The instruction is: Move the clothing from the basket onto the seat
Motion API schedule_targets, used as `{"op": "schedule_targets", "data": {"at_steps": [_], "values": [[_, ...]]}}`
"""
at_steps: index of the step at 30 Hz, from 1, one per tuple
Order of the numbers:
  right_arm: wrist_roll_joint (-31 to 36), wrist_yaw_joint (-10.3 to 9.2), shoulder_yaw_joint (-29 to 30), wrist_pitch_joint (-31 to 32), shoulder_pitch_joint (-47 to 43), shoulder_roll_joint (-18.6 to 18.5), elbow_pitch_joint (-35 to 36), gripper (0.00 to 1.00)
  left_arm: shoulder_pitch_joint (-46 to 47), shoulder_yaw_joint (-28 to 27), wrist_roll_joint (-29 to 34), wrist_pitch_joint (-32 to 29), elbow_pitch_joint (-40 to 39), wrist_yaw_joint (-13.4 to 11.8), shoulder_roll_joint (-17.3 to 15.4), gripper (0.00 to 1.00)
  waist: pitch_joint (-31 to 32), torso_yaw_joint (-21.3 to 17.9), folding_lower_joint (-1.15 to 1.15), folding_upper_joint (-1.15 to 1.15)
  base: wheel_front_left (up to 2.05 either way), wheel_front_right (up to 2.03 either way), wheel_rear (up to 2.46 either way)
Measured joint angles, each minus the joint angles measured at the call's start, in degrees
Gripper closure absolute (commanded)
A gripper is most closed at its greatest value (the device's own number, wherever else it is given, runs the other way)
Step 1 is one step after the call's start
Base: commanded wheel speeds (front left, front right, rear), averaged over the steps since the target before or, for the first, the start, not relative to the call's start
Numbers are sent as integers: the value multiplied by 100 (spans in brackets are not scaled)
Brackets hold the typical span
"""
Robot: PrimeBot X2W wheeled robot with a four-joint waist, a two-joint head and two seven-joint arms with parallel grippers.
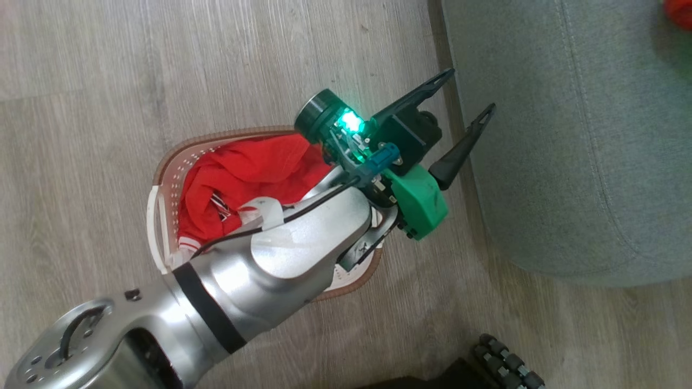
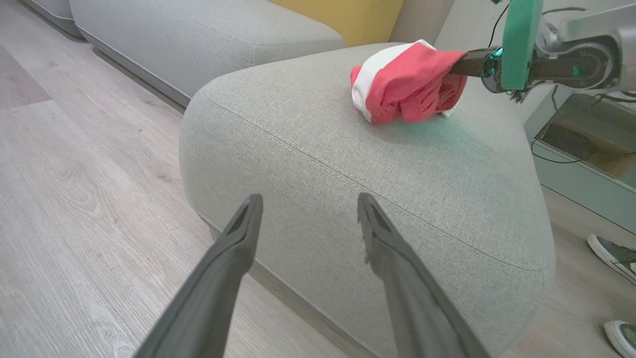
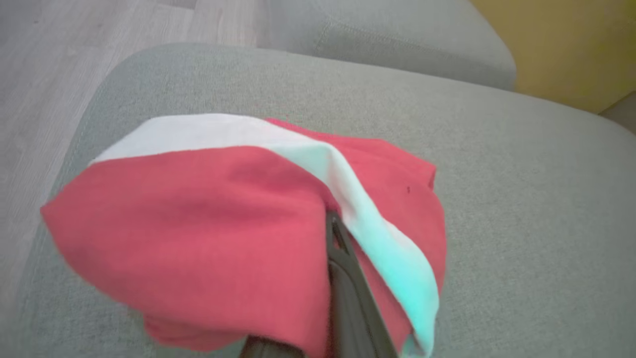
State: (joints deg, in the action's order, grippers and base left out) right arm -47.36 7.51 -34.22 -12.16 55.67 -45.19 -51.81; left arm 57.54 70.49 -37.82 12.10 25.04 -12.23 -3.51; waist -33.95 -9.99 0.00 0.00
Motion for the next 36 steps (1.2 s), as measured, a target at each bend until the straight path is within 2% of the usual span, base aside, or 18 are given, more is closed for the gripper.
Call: {"op": "schedule_targets", "data": {"at_steps": [3, 4, 5, 6, 15, 23, 32, 36], "values": [[-481, 0, -459, 467, 169, -41, -22, 100, -1, 89, -104, 42, 76, -43, 1, 0, 76, -1, 0, 0, 0, 0, 0], [-613, 0, -595, 587, 203, -54, -15, 93, -2, 105, -136, 60, 96, -45, 1, 0, 106, -3, 0, 0, 0, 0, 0], [-732, 0, -748, 706, 233, -76, 0, 58, -2, 109, -160, 67, 110, -46, 2, 0, 138, -6, 0, 0, 0, 0, 0], [-832, 0, -889, 798, 244, -109, 38, 0, -2, 112, -192, 83, 125, -47, 1, 0, 174, -10, 0, 0, 0, 0, 0], [-1673, 0, -1898, 1372, 247, -314, 171, 0, -65, 148, -457, 187, 257, -38, 7, 0, 619, -42, 0, 0, 0, 0, 0], [-2036, 0, -2670, 1449, 244, -558, 439, 0, -496, 32, -528, 219, 359, 12, 11, 0, 1241, -74, 0, 0, 0, 0, 0], [-2251, 0, -3189, 1096, 237, -743, 925, 0, -1123, -530, -436, 232, 55, 20, -198, 0, 1914, -59, 0, 0, 0, 0, 0], [-2370, 0, -3286, 587, 228, -867, 1178, 0, -1544, -802, -361, 235, -201, 11, -380, 0, 2237, 0, 0, 0, 0, 0, 0]]}}
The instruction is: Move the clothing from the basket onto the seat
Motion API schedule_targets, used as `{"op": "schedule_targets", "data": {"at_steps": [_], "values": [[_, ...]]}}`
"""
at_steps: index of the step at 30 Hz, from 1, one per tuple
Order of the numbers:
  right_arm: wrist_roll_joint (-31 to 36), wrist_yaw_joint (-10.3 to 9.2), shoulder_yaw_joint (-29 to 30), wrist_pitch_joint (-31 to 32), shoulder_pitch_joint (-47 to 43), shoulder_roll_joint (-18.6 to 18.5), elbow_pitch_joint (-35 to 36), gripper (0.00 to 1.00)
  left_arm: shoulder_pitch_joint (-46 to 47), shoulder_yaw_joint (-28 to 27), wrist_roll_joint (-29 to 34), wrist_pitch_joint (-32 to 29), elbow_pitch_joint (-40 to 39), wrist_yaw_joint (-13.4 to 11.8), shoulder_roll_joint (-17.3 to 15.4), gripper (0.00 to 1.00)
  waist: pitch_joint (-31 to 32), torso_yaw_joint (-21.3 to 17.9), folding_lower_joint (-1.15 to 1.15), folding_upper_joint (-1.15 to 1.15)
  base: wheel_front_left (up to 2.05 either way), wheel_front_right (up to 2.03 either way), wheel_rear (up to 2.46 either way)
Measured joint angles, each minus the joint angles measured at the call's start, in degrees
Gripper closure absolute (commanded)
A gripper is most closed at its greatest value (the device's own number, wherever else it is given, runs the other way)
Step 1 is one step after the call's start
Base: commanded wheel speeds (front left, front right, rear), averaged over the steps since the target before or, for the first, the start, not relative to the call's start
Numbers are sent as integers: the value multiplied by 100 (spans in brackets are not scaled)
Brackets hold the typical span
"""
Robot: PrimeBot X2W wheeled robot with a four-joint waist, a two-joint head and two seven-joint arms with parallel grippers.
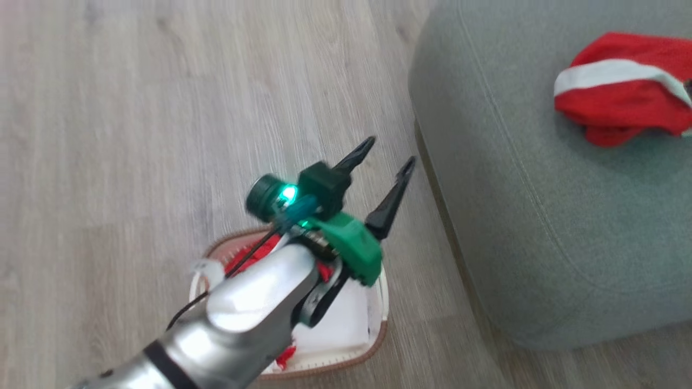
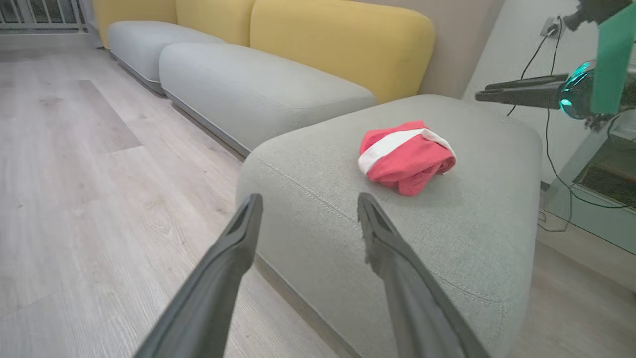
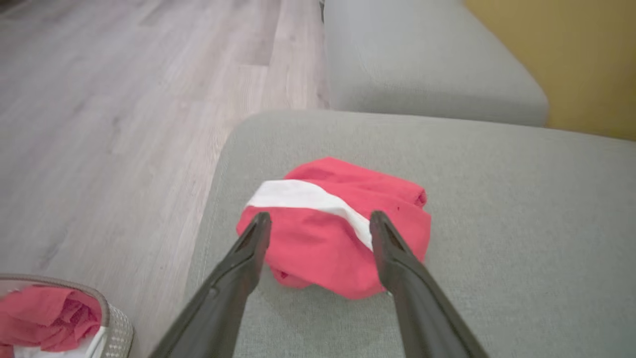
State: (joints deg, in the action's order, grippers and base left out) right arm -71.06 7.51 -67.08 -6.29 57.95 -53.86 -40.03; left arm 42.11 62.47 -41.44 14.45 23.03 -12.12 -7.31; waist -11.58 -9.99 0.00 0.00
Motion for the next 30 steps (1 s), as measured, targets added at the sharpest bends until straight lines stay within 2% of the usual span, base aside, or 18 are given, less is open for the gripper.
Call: {"op": "schedule_targets", "data": {"at_steps": [4, 9, 12, 15, 21, 25, 30], "values": [[-111, 0, 4, -534, -170, -148, 254, 0, -358, -233, 94, 0, -266, -11, -209, 0, 293, 105, 0, 0, 0, 0, 0], [-192, 0, 283, -792, -691, -238, 514, 0, -761, -616, 151, 0, -600, -160, -434, 0, 567, 299, 0, 0, 0, 0, 0], [-144, 0, 934, -793, -1005, -191, 664, 0, -1051, -873, 152, 0, -776, -281, -641, 0, 689, 376, 0, 0, 0, 0, 0], [218, 0, 1869, -802, -1321, -62, 813, 0, -1338, -1212, 175, 0, -1005, -441, -832, 0, 739, 430, 0, 0, 0, 0, 0], [1416, 0, 3594, -816, -2635, 650, 1336, 0, -1850, -1775, 319, 0, -1386, -666, -1072, 0, 761, 533, 0, 0, 0, 0, 0], [2129, 0, 4675, -817, -3609, 1188, 1695, 0, -2217, -2076, 457, 0, -1536, -816, -1090, 0, 765, 629, 0, 0, 0, 0, 0], [3014, 0, 5816, -817, -4548, 1962, 2377, 0, -2616, -2504, 721, 0, -1604, -837, -1068, 0, 800, 762, 0, 0, 0, 0, 0]]}}
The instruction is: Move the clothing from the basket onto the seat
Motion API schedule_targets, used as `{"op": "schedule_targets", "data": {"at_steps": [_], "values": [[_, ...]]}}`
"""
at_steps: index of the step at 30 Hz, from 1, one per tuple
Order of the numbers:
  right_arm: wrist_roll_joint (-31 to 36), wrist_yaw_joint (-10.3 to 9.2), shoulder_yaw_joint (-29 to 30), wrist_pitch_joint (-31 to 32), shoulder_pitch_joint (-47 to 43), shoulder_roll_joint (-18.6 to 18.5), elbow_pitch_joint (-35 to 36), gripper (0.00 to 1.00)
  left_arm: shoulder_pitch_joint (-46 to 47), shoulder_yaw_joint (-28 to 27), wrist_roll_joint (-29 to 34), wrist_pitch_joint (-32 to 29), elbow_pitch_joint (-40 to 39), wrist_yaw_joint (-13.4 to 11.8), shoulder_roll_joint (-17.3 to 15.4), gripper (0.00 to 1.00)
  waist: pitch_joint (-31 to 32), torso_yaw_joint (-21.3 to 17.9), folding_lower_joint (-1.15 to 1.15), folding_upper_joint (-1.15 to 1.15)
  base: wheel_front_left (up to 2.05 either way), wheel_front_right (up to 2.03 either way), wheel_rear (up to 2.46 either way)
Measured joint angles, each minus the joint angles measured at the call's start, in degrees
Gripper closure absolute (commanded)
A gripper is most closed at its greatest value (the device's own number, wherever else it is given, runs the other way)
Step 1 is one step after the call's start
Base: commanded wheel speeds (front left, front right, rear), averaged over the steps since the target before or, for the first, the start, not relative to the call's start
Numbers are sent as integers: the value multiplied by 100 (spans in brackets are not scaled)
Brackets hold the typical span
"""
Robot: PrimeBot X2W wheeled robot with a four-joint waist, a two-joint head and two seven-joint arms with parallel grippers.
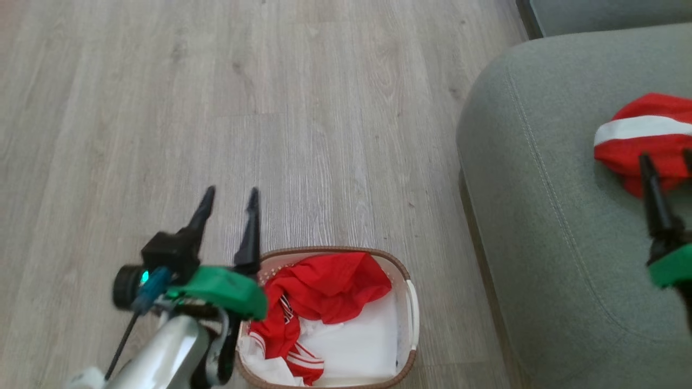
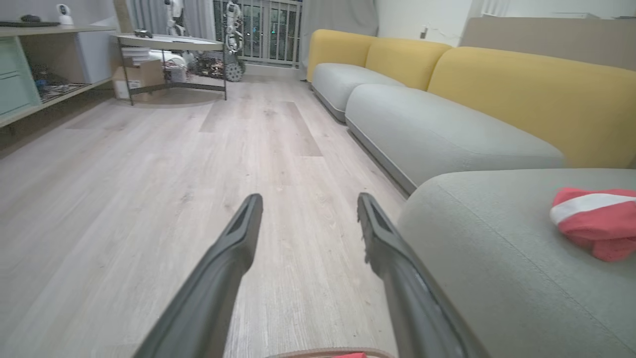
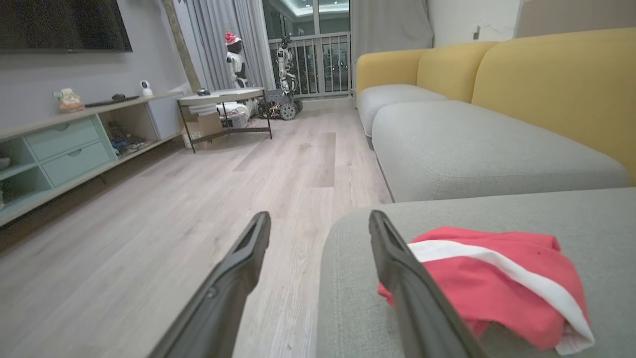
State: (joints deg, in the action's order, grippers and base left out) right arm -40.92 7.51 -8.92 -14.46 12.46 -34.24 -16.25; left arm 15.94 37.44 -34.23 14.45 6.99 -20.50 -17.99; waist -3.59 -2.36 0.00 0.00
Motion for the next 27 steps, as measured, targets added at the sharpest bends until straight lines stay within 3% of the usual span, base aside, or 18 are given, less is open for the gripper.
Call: {"op": "schedule_targets", "data": {"at_steps": [3, 10, 15, 27], "values": [[545, 0, 591, 0, -596, 653, 538, 0, -375, -509, 321, 0, -88, 42, 97, 0, 56, 79, 0, 0, 0, 0, 0], [1049, 0, 880, 0, -1149, 1400, 1031, 0, -853, -1078, 1012, 0, -236, 294, 565, 0, 116, 164, 0, 0, 0, 0, 0], [1273, 0, 900, 0, -1375, 1626, 1076, 0, -1066, -1378, 1328, 0, -127, 511, 811, 0, 161, 248, 0, 0, 0, 0, 0], [1405, 0, 715, 0, -1418, 1626, 1121, 0, -1183, -1722, 1902, 0, 174, 1100, 1082, 0, 179, 226, 0, 0, 0, 0, 0]]}}
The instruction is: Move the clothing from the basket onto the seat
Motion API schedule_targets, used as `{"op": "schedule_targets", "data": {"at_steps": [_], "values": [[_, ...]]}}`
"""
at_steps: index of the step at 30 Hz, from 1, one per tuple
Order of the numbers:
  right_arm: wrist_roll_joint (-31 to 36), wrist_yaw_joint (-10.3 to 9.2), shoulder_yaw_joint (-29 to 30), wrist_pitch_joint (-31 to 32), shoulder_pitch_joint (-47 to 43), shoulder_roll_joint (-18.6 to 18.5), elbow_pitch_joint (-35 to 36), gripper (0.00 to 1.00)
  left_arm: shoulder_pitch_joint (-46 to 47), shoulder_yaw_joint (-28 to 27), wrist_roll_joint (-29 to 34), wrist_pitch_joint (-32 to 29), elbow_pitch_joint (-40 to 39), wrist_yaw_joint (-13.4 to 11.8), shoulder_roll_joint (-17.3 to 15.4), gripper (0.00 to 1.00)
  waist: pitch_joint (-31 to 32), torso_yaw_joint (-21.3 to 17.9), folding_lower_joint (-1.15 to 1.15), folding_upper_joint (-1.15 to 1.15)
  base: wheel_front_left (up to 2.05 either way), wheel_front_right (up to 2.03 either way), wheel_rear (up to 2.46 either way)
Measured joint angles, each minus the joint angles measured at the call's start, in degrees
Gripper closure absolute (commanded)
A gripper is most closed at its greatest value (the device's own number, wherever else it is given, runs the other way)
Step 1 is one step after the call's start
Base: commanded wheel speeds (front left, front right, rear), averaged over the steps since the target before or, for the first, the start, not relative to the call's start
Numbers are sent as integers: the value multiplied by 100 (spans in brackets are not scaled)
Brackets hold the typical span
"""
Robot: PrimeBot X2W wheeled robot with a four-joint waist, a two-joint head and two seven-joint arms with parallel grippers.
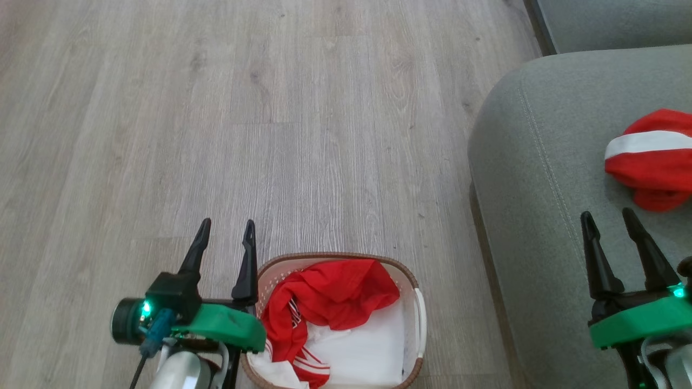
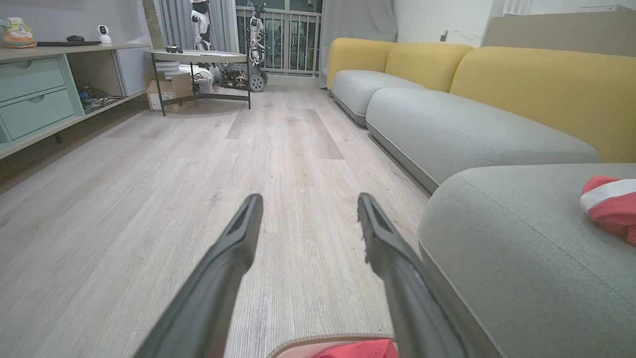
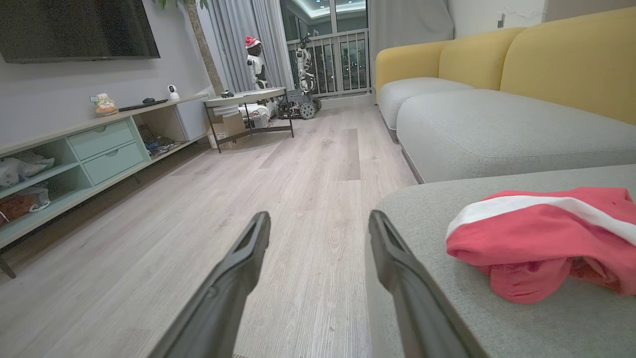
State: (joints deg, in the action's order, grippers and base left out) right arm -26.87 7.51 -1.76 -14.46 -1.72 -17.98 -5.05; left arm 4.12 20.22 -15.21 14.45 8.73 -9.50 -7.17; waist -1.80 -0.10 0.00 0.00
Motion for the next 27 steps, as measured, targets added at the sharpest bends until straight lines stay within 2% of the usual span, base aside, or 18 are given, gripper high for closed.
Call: {"op": "schedule_targets", "data": {"at_steps": [16, 27], "values": [[-52, 0, -101, 0, 8, -4, 0, 0, -1, -425, 265, 0, 90, 348, 196, 0, -54, -99, 0, 0, 0, 0, 0], [-221, 0, -120, 0, 240, -103, 119, 0, 109, -404, 354, 0, 300, 426, 360, 0, -453, -199, 0, 0, 0, 0, 0]]}}
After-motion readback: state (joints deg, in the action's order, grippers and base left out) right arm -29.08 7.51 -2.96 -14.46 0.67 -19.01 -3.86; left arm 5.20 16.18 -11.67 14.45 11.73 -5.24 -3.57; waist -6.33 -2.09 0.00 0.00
